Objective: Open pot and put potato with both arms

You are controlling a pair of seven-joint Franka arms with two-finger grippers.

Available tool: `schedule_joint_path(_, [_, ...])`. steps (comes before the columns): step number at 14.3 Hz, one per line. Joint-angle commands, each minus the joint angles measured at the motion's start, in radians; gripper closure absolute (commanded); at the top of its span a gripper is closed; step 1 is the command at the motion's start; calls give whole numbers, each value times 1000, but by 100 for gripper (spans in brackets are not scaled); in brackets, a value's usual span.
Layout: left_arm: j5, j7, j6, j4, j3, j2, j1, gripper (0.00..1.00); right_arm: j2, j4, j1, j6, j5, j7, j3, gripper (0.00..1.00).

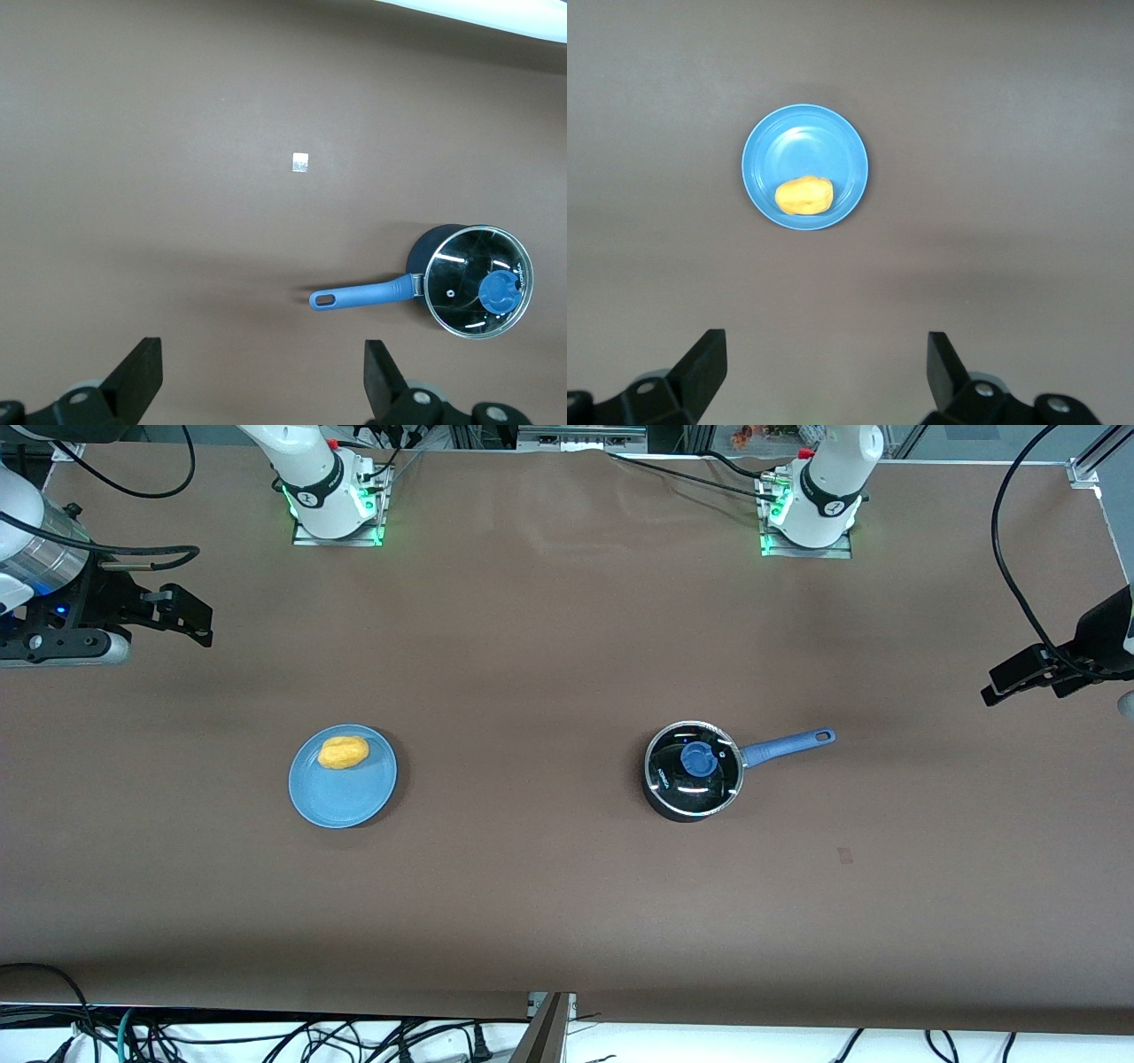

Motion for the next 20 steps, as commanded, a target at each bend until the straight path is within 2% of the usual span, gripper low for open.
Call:
schedule_joint_path(1, [7,-26,-18,29,4,18,-13,0,-8,-6,-13,-8,-5,3,12,0])
schedule_joint_path(3, [9,-84,-15,29,-20,30,-14,0,-9,-6,-13,-8,-5,3,12,0])
schedule_joint_path(6, [99,-237,-13,30,-98,50,-14,0,-8,-6,-13,-8,-6,3,12,0])
schedule_joint_path(8, [118,-299,-12,30,-132,64,-14,0,-8,-6,-13,-8,-6,3,12,0])
schedule_joint_path(13, [118,-400,-12,30,-152,70,-42,0,-8,-6,-15,-8,-6,3,11,0])
schedule_joint_path(20, [118,-526,2,29,-234,70,-40,0,-8,-6,-15,-6,-6,3,11,0])
